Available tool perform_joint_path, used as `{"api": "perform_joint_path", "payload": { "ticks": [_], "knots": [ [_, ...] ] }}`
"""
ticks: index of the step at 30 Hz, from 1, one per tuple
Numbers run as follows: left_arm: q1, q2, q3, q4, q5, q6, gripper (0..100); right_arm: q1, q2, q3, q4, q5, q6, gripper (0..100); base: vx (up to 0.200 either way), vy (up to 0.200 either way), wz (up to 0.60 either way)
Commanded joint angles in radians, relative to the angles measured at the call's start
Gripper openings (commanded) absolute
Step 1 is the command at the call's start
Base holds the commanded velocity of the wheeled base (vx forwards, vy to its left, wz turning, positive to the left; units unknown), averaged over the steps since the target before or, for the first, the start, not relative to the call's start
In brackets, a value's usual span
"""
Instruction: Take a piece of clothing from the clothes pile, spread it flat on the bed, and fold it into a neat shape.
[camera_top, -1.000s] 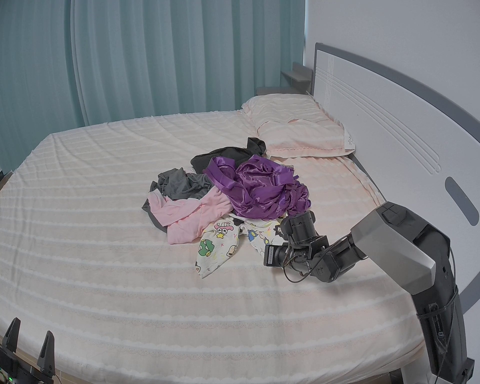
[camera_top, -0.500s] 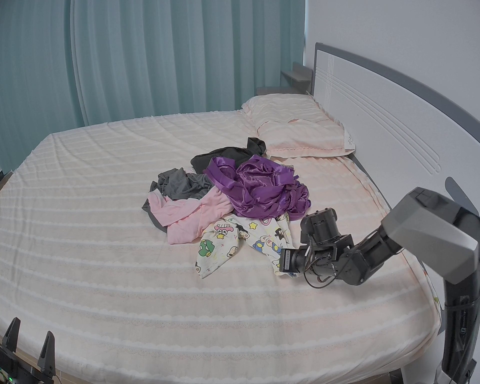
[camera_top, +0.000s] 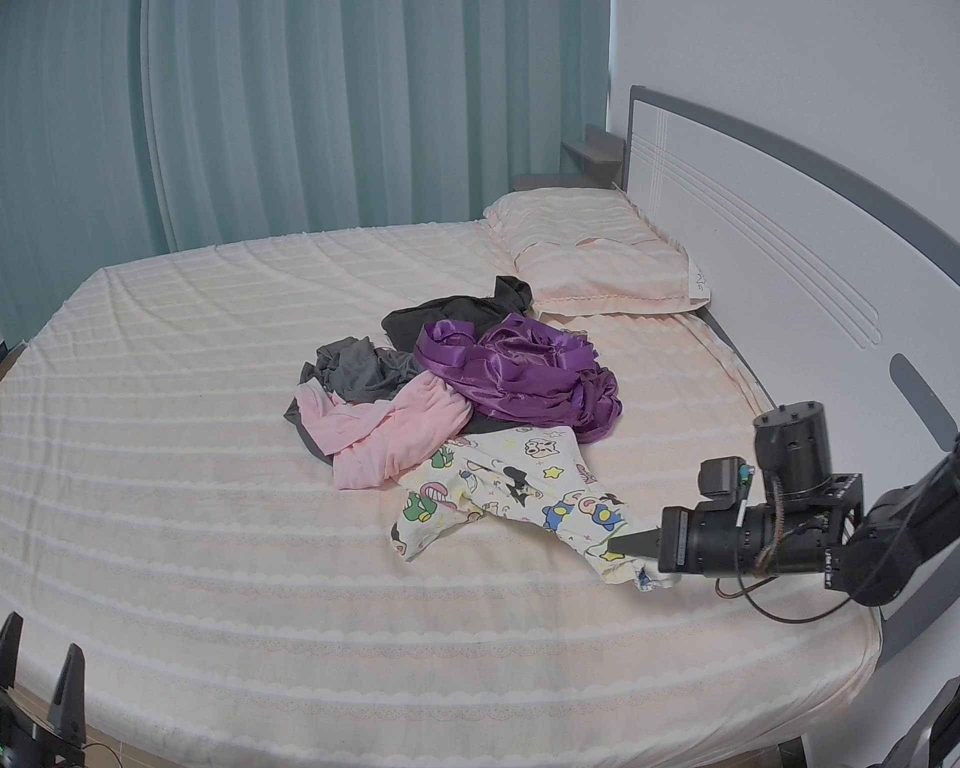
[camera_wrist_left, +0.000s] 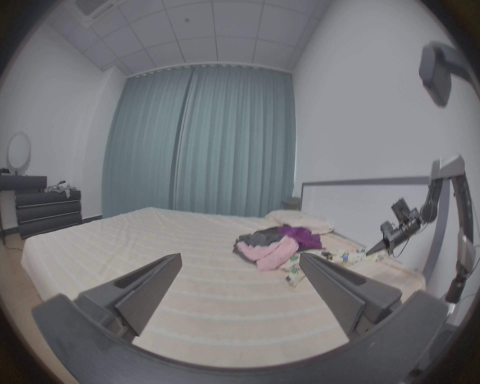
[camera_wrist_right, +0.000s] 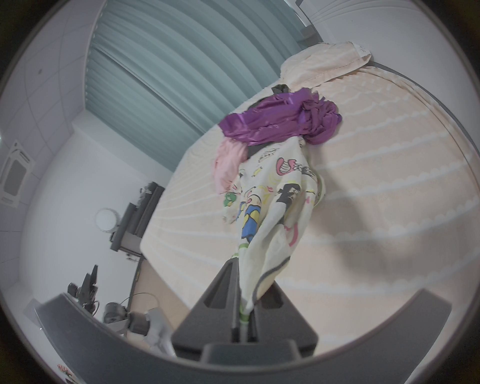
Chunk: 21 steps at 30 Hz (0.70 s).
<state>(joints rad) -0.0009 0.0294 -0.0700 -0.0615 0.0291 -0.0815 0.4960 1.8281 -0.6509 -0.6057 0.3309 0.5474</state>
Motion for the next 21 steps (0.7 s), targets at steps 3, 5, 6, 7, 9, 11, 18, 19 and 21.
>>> {"api": "perform_joint_path", "payload": {
  "ticks": [3, 5, 6, 7, 9, 11, 18, 19, 21],
  "knots": [
    [-0.039, 0.380, -0.206, -0.095, -0.156, 0.035, 100, -0.010, -0.363, 0.169, -0.025, 0.194, 0.054, 0, 0.000, 0.000, 0.00],
    [-0.100, 0.517, -0.214, -0.146, -0.262, 0.062, 100, -0.022, -0.431, 0.171, -0.025, 0.223, 0.100, 0, 0.000, 0.000, 0.00],
    [-0.126, 0.581, -0.220, -0.164, -0.287, 0.071, 100, -0.030, -0.458, 0.169, -0.025, 0.235, 0.118, 0, 0.000, 0.000, 0.00],
    [-0.153, 0.649, -0.228, -0.182, -0.291, 0.088, 100, -0.037, -0.489, 0.163, -0.025, 0.246, 0.137, 0, 0.000, 0.000, 0.00],
    [-0.208, 0.791, -0.235, -0.224, -0.290, 0.111, 100, -0.056, -0.533, 0.157, -0.026, 0.266, 0.166, 0, 0.000, 0.000, 0.00],
    [-0.269, 0.936, -0.235, -0.291, -0.290, 0.101, 100, -0.065, -0.569, 0.135, -0.025, 0.283, 0.180, 0, 0.000, 0.000, 0.00],
    [-0.447, 1.382, -0.235, -0.589, -0.273, 0.092, 100, -0.065, -0.578, 0.126, -0.026, 0.284, 0.178, 0, 0.000, 0.000, 0.00],
    [-0.456, 1.411, -0.235, -0.623, -0.258, 0.092, 100, -0.063, -0.575, 0.126, -0.025, 0.286, 0.180, 0, 0.000, 0.000, 0.00],
    [-0.511, 1.502, -0.237, -0.725, -0.172, 0.078, 100, -0.051, -0.563, 0.132, -0.023, 0.284, 0.172, 0, 0.000, 0.000, 0.00]
  ]
}}
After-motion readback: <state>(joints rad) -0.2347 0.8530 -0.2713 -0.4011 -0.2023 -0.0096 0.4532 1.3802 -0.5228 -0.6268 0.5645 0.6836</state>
